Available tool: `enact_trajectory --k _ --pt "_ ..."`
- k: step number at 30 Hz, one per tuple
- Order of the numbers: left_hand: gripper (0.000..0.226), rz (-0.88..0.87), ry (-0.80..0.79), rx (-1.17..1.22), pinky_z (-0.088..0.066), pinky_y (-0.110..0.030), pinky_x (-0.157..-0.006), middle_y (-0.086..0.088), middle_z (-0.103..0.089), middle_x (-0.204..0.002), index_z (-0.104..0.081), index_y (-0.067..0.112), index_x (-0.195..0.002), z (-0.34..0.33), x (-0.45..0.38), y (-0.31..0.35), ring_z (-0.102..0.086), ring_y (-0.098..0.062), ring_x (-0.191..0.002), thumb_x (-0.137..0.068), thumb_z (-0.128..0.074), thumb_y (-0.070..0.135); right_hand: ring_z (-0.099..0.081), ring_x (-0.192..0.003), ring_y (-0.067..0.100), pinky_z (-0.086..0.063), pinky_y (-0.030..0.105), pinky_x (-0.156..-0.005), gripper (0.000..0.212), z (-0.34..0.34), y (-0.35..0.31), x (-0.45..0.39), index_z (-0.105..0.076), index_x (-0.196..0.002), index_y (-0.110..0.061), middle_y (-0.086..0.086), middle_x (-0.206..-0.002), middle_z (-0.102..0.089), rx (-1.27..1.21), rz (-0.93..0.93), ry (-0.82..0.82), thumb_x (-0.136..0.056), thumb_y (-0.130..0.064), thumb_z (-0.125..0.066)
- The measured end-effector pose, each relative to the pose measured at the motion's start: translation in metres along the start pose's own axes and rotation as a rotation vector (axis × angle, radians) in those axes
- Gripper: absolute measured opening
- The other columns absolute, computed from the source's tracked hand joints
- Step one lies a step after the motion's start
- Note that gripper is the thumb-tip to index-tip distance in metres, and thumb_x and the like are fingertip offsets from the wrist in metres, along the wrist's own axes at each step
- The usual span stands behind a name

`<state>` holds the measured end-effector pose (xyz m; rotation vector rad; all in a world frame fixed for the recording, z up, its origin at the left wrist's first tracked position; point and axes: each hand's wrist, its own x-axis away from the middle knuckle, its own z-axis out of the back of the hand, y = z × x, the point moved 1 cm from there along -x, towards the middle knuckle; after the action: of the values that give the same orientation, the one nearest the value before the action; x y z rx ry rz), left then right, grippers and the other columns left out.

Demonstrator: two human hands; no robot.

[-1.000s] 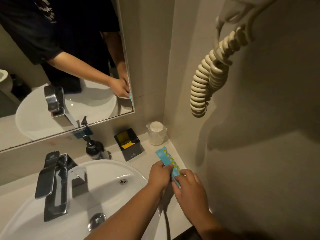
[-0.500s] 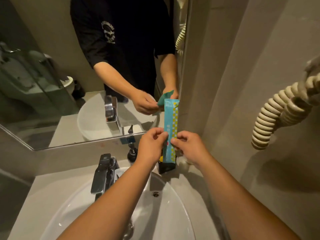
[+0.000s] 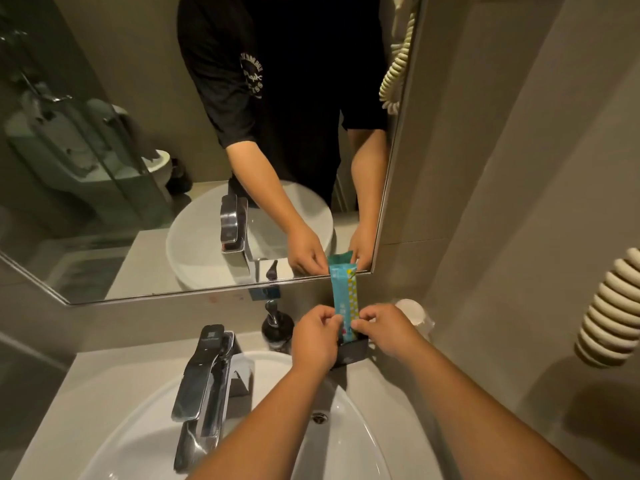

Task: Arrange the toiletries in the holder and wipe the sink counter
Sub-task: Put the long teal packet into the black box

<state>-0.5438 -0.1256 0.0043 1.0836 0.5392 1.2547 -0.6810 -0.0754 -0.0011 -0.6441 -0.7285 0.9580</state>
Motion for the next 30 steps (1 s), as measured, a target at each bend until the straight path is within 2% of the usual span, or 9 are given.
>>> enact_trajectory --k 4,7,10,12,14,16,21,26,30 --pt "0.009 -0.004 0.032 -0.105 -0.049 -0.030 -0.067 0.004 -0.069 -0.079 -0.066 0.023 -0.081 -0.006 -0.006 -0.006 -0.063 -0.016 -0.076 -0.088 -0.060 0.024 -0.056 -0.074 0.025 -0.043 0.033 -0.071 0.028 -0.003 0.004 -0.009 -0.064 -0.060 -0.016 0.008 -0.084 -0.050 0.154 -0.032 -0.020 -0.086 -0.029 -0.066" --pt "0.010 -0.047 0.084 -0.207 -0.047 -0.030 -0.065 0.003 -0.065 -0.087 -0.065 0.022 -0.086 -0.010 -0.009 -0.007 -0.061 -0.016 -0.077 -0.090 -0.058 0.026 -0.049 -0.065 0.020 -0.040 0.031 -0.064 0.037 -0.006 0.003 -0.017 -0.055 -0.051 -0.017 0.011 -0.076 -0.053 0.177 -0.062 -0.049 -0.085 -0.029 -0.065" --pt "0.014 -0.042 0.127 -0.299 -0.041 -0.029 -0.066 -0.001 -0.057 -0.096 -0.066 0.021 -0.088 -0.011 -0.011 -0.011 -0.058 -0.018 -0.079 -0.091 -0.057 0.031 -0.048 -0.065 0.022 -0.039 0.028 -0.061 0.040 -0.007 -0.002 -0.021 -0.051 -0.051 -0.018 0.008 -0.075 -0.052 0.222 -0.117 -0.071 -0.086 -0.029 -0.065" --pt "0.016 -0.027 0.114 -0.309 -0.043 -0.030 -0.064 -0.002 -0.060 -0.093 -0.065 0.020 -0.085 -0.012 -0.013 -0.015 -0.058 -0.017 -0.078 -0.092 -0.056 0.031 -0.047 -0.062 0.020 -0.036 0.027 -0.054 0.038 -0.009 -0.002 -0.020 -0.051 -0.053 -0.018 0.004 -0.072 -0.051 0.238 -0.114 -0.073 -0.086 -0.029 -0.065" --pt "0.016 -0.031 0.091 -0.303 -0.048 -0.031 -0.063 -0.002 -0.064 -0.089 -0.064 0.021 -0.082 -0.011 -0.014 -0.018 -0.060 -0.016 -0.076 -0.091 -0.056 0.032 -0.047 -0.058 0.012 -0.033 0.025 -0.049 0.024 -0.010 -0.002 -0.016 -0.060 -0.065 -0.020 0.001 -0.072 -0.054 0.216 -0.056 -0.059 -0.087 -0.030 -0.065" --pt "0.015 -0.038 0.079 -0.290 -0.048 -0.031 -0.062 -0.002 -0.065 -0.087 -0.063 0.022 -0.081 -0.009 -0.014 -0.019 -0.060 -0.016 -0.075 -0.091 -0.056 0.031 -0.050 -0.061 0.008 -0.032 0.022 -0.050 0.014 -0.011 0.000 -0.013 -0.068 -0.085 -0.020 0.002 -0.084 -0.061 0.156 -0.004 -0.028 -0.089 -0.032 -0.063" --pt "0.007 -0.051 0.075 -0.248 -0.049 -0.031 -0.063 -0.001 -0.065 -0.088 -0.062 0.024 -0.086 -0.005 -0.011 -0.017 -0.061 -0.015 -0.076 -0.088 -0.059 0.030 -0.059 -0.085 0.014 -0.043 0.025 -0.064 0.028 -0.016 0.001 -0.010 -0.065 -0.111 -0.022 0.003 -0.105 -0.063 0.111 0.009 0.017 -0.088 -0.037 -0.063" --pt "0.022 -0.081 0.062 -0.233 -0.053 -0.036 -0.074 -0.003 -0.065 -0.095 -0.062 0.021 -0.106 -0.004 -0.006 -0.017 -0.061 -0.019 -0.084 -0.086 -0.061 0.031 -0.046 -0.067 0.003 -0.034 0.021 -0.056 0.035 -0.009 0.000 0.000 -0.059 -0.118 -0.022 -0.013 -0.076 -0.043 0.060 -0.001 0.064 -0.086 -0.033 -0.065" --pt "0.031 -0.092 0.048 -0.219 -0.053 -0.037 -0.080 -0.006 -0.065 -0.099 -0.059 0.018 -0.115 -0.001 0.002 -0.016 -0.062 -0.021 -0.088 -0.086 -0.061 0.031 -0.045 -0.067 0.005 -0.038 0.025 -0.063 0.040 -0.001 0.005 0.016 -0.058 -0.122 -0.021 -0.015 -0.074 -0.042 -0.020 -0.053 0.109 -0.085 -0.029 -0.068"
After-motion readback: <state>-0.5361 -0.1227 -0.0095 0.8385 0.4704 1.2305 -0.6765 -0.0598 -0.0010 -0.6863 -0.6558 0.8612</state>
